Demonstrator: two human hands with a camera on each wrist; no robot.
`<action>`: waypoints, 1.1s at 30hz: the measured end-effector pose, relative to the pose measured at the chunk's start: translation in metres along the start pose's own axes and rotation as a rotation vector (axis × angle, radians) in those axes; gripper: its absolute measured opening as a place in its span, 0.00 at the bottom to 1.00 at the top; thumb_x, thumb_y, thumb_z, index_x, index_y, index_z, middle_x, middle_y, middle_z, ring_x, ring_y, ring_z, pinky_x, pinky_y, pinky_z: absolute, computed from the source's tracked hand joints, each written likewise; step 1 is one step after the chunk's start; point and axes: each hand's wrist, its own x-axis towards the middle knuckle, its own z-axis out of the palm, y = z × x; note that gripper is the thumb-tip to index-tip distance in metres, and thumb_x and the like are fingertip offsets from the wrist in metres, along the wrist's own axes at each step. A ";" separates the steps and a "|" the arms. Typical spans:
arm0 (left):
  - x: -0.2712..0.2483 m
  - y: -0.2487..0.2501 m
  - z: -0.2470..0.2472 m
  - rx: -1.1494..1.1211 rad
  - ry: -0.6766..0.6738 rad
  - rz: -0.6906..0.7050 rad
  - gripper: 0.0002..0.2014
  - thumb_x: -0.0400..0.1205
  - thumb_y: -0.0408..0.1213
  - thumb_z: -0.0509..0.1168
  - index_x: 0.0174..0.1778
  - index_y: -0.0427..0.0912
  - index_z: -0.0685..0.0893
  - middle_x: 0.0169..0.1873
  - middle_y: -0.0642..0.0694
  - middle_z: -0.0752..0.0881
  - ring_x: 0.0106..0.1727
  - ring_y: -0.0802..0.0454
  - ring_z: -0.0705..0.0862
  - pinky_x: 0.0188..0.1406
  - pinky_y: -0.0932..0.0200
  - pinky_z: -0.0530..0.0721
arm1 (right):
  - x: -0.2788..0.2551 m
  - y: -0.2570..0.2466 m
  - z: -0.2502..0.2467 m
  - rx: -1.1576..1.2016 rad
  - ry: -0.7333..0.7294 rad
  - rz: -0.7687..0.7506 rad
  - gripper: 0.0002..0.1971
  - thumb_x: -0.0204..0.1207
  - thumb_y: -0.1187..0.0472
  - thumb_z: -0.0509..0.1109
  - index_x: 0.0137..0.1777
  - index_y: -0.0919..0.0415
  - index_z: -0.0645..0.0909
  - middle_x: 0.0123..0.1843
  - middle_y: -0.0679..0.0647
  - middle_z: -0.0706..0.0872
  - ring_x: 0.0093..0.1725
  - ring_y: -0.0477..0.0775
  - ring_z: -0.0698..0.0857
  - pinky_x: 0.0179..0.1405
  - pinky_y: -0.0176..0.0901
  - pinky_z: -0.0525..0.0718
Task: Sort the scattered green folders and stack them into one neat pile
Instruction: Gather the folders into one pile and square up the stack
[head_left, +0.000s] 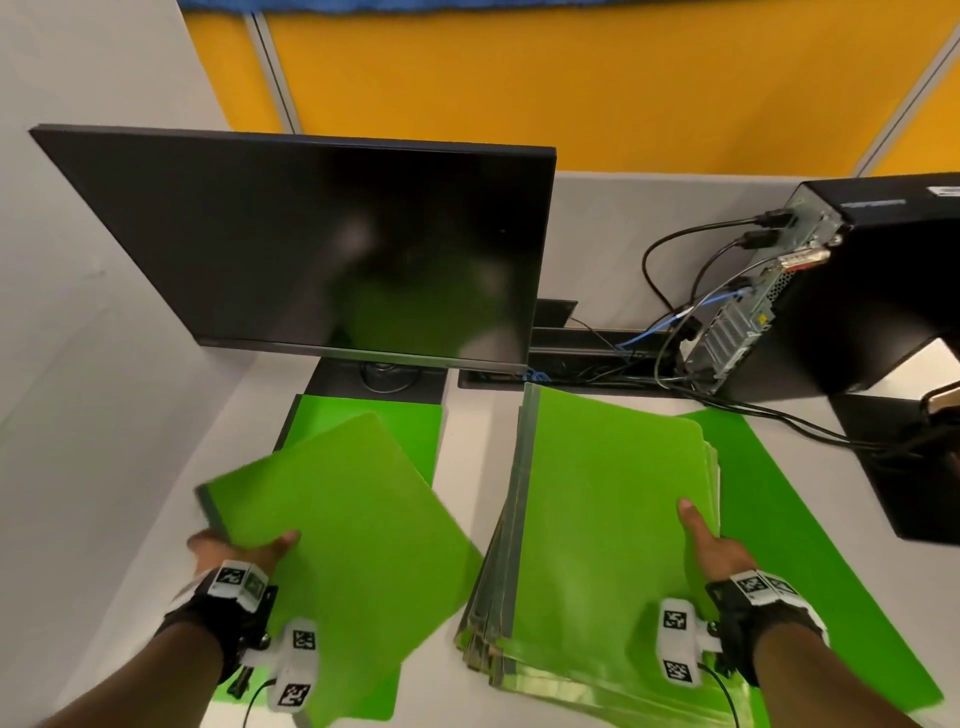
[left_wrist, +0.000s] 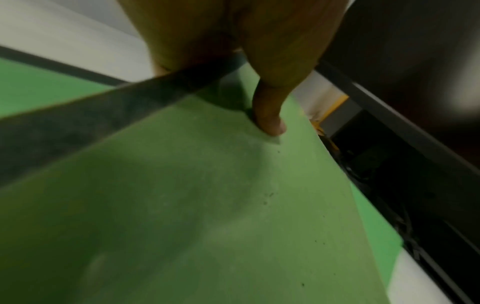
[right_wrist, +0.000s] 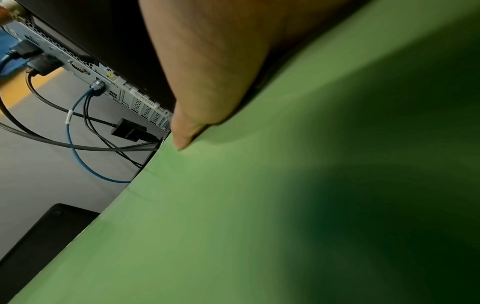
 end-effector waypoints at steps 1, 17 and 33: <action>-0.002 0.012 0.000 -0.091 -0.007 0.065 0.45 0.65 0.37 0.81 0.72 0.39 0.61 0.61 0.29 0.79 0.58 0.29 0.81 0.59 0.33 0.79 | 0.001 0.001 0.000 -0.004 0.002 0.000 0.41 0.68 0.24 0.51 0.47 0.67 0.76 0.58 0.71 0.78 0.36 0.55 0.74 0.45 0.49 0.71; -0.066 0.158 -0.024 -0.228 -0.569 0.830 0.23 0.77 0.20 0.65 0.59 0.54 0.79 0.50 0.46 0.87 0.51 0.42 0.84 0.56 0.42 0.84 | 0.002 0.001 -0.005 -0.040 -0.047 0.012 0.45 0.72 0.26 0.52 0.61 0.73 0.77 0.69 0.72 0.77 0.57 0.66 0.81 0.58 0.51 0.75; -0.139 0.154 0.120 -0.041 -0.589 0.891 0.29 0.77 0.32 0.71 0.74 0.41 0.69 0.63 0.52 0.78 0.62 0.52 0.78 0.70 0.54 0.73 | -0.009 0.001 -0.011 0.010 -0.086 -0.003 0.46 0.72 0.27 0.52 0.72 0.70 0.71 0.68 0.71 0.75 0.59 0.63 0.78 0.65 0.50 0.72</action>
